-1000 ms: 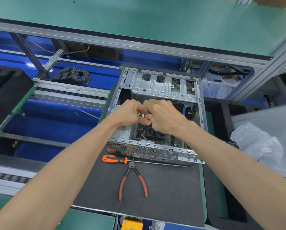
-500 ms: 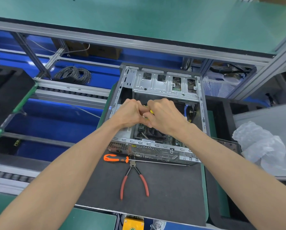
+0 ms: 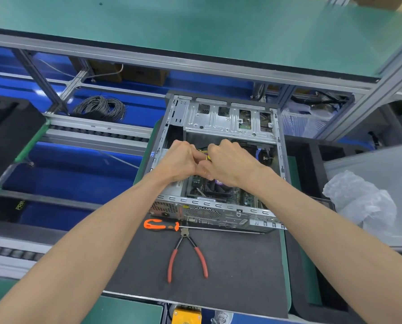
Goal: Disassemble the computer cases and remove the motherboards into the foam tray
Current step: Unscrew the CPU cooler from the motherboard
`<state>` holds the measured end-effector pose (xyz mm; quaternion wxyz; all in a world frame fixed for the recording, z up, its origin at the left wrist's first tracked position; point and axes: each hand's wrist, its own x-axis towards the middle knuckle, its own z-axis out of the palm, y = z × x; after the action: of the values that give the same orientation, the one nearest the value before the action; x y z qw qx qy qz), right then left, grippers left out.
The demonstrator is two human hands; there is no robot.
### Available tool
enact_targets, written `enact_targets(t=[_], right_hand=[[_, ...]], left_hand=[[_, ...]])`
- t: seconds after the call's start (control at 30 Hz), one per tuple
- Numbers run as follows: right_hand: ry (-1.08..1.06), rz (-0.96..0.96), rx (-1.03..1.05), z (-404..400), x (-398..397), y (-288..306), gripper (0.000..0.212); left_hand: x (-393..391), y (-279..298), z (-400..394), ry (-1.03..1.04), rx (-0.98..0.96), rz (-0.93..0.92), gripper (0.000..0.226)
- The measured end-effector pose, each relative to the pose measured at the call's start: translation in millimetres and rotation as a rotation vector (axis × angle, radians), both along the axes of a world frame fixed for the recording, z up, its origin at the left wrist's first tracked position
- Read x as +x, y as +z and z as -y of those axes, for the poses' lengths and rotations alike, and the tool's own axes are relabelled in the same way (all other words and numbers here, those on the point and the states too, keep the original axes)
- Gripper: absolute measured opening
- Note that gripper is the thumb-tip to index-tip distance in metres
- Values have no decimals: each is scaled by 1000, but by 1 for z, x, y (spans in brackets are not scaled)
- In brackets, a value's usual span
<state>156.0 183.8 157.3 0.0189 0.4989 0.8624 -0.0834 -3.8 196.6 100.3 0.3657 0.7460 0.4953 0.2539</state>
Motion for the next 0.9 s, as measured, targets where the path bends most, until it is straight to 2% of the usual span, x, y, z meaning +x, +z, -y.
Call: enact_targets(t=[0.13,0.23,0.37,0.47,0.53,0.6,0.67,0.7,0.8,0.9], right_hand=[[77,95,-11,1,-9,-10,28],[169,129,6,-1,-11,-8,26],[222,103,-41,-2,-4,0,27],[218,96,-71,3,-8,-6,31],[187,60,-88,5,-11,-10,25],[110,27,-57,4,-12,-9,15],[5,110,-46,0,-15,-4,16],[-52,154,-108,-4,-19,-1,17],[-109,190,-394,-15,-32,7,11],[-2,196,-373,-20,-35,8,16]], left_hand=[[-1,2,0,4,33,-31,41],[-3,4,-3,-67,-27,-104,26],[-7,7,-3,-142,-102,-129,34],[-7,4,-3,-130,-55,-169,50],[-7,1,-3,-106,-29,-183,55],[-6,1,-2,-73,25,-201,43],[-1,2,0,-70,63,-211,12],[1,2,0,-69,79,-199,4],[-1,0,-2,-75,70,-179,18],[-7,1,-3,-58,14,-147,45]])
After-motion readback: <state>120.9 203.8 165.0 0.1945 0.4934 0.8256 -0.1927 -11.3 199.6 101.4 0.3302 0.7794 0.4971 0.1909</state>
